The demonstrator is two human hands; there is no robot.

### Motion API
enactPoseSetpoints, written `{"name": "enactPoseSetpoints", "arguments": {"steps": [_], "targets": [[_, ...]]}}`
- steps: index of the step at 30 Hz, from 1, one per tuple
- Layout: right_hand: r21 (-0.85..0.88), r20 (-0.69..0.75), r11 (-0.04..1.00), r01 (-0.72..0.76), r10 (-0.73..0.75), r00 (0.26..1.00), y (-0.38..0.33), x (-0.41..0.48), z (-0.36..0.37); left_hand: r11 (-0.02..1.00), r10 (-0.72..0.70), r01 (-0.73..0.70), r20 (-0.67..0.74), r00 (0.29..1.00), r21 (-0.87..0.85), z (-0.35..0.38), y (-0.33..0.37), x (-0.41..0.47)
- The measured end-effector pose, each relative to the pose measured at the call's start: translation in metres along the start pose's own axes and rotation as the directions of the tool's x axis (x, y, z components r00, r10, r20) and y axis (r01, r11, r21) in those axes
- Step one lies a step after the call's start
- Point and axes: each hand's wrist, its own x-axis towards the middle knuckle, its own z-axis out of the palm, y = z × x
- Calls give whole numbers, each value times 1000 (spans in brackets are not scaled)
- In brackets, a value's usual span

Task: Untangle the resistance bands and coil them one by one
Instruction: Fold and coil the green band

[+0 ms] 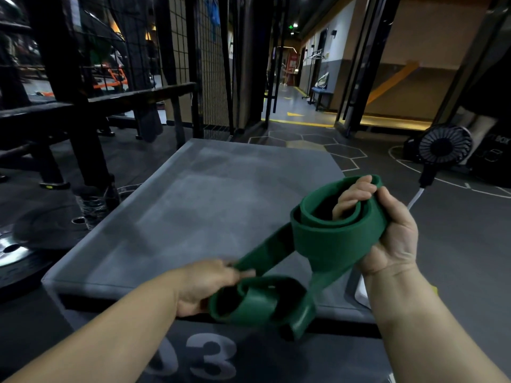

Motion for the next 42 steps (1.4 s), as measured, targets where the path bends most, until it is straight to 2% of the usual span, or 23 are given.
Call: {"name": "enactPoseSetpoints", "arguments": {"steps": [2,4,5,6,8,9,11,13,14,16,18,19,21,23,25,26,28,29,32,35,38,40,42], "targets": [[-20,-17,1000,12,-12,1000,-2,-1,-2,953,1,8,-30,1000,303,-7,-1,-1],[-29,-21,999,18,-18,1000,-5,-3,-4,797,60,25,-120,991,603,-12,2,-1],[-29,-19,999,18,-19,1000,-7,-4,-4,752,128,33,-195,973,658,-15,3,0],[-31,-20,999,20,-20,1000,-9,-4,-4,780,185,17,-255,949,626,-17,5,1],[-35,-29,999,16,-17,999,-12,-4,-4,963,173,-85,-340,924,256,-14,7,3],[-37,-29,999,9,-10,1000,-13,-5,-4,988,151,-157,-347,926,11,-11,9,2],[-51,-16,999,-10,9,1000,-12,-5,-3,885,128,-259,-333,934,-388,-8,12,1],[-73,-14,997,-23,22,1000,-11,-5,-2,782,130,-285,-303,944,-555,-8,17,-3],[-77,-11,997,-27,27,1000,-12,-6,-2,778,144,-258,-236,961,-574,-10,20,-7],[-67,-6,997,-24,23,1000,-17,-6,0,865,146,-138,-20,989,-483,-20,21,-16],[-46,-15,999,-27,27,1000,-22,-8,-1,991,62,-38,188,980,-127,-27,16,-21],[-47,-26,998,-32,31,999,-23,-8,-1,996,7,-27,232,973,82,-30,13,-22],[-80,-41,996,-34,31,999,-20,-9,-3,923,-35,-36,175,984,384,-29,11,-20],[-94,-42,995,-35,31,999,-17,-8,-4,860,11,-24,29,1000,510,-27,10,-14],[-51,-37,998,-26,24,999,-18,-8,-5,874,83,-25,-99,992,486,-27,9,-10],[-30,-38,999,-16,15,999,-20,-8,-5,921,118,-60,-128,985,386,-25,8,-9],[-3,-37,1000,-3,3,999,-26,-9,-5,985,167,-163,-88,982,52,-19,7,-9],[3,-26,1000,-3,3,1000,-29,-9,-5,972,212,-215,-43,976,-94,-17,6,-10],[0,-23,1000,-1,1,1000,-34,-10,-5,921,309,-275,87,947,-277,-21,7,-13],[11,-37,1000,17,-16,999,-33,-10,-4,988,144,-121,278,950,-100,-25,9,-18],[-94,-136,990,104,-116,984,-24,-7,-2,953,-16,-65,263,965,295,-17,3,-16],[-254,-209,956,149,-205,956,-16,-4,-2,831,67,-159,188,980,532,-9,0,-10],[-372,-273,914,163,-275,922,-8,-3,1,789,193,-200,76,978,581,-5,0,-7]]}}
